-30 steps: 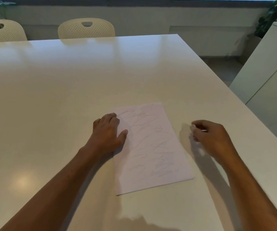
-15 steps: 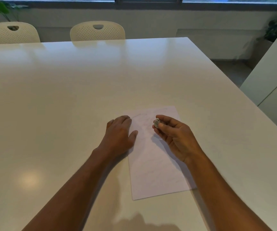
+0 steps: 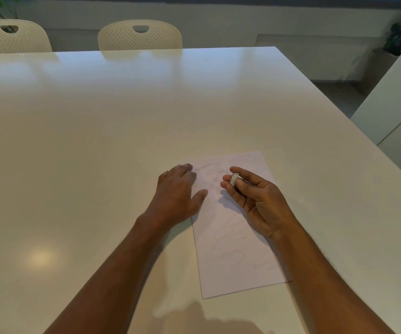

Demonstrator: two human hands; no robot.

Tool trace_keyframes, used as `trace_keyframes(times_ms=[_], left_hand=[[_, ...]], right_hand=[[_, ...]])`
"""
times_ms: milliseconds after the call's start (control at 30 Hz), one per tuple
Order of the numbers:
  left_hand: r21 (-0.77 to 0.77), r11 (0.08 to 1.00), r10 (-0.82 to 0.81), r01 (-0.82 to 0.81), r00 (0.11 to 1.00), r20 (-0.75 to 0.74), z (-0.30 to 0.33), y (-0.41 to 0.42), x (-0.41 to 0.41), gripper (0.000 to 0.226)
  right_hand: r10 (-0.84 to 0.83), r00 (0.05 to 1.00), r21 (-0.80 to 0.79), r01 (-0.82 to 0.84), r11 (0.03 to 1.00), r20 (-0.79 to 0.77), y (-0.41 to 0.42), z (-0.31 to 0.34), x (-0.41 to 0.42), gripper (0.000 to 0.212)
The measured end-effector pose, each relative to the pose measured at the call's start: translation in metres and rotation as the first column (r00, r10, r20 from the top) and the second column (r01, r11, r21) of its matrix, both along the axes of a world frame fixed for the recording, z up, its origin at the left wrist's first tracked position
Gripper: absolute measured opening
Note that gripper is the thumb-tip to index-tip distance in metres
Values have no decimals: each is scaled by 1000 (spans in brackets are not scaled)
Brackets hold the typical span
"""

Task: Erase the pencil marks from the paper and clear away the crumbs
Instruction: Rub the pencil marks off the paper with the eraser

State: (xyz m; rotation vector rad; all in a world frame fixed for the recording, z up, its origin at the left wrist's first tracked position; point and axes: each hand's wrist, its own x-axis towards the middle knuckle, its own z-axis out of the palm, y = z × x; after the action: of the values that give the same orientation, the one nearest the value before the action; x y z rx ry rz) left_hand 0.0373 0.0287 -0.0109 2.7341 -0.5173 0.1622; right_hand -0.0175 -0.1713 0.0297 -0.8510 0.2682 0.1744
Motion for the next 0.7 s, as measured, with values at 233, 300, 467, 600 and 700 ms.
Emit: trace_keyframes(times_ms=[233,300,467,600,700], left_hand=[[17,1000,1,-1,1000,-4,6,0,3,48],[12,1000,1,-1,1000,-5,9,0,5,41],[-1,1000,-1,1,999,-32,12,2,9,48],[0,1000,0,0,998,-68,9,8,10,56],[28,1000,3,0,995,-96,8,12,14,66]], right_hand=[[-21,999,-100,18,995,-25,-5,-2,8,25],[-26,1000,-177,23,984,-13,-6,-1,11,16],[-6,1000,-122,3,993,-19,-6,-1,24,15],[0,1000,-245,0,969,2,-1,-1,36,11],[-2,999,-515,26,857,47,4,-1,47,16]])
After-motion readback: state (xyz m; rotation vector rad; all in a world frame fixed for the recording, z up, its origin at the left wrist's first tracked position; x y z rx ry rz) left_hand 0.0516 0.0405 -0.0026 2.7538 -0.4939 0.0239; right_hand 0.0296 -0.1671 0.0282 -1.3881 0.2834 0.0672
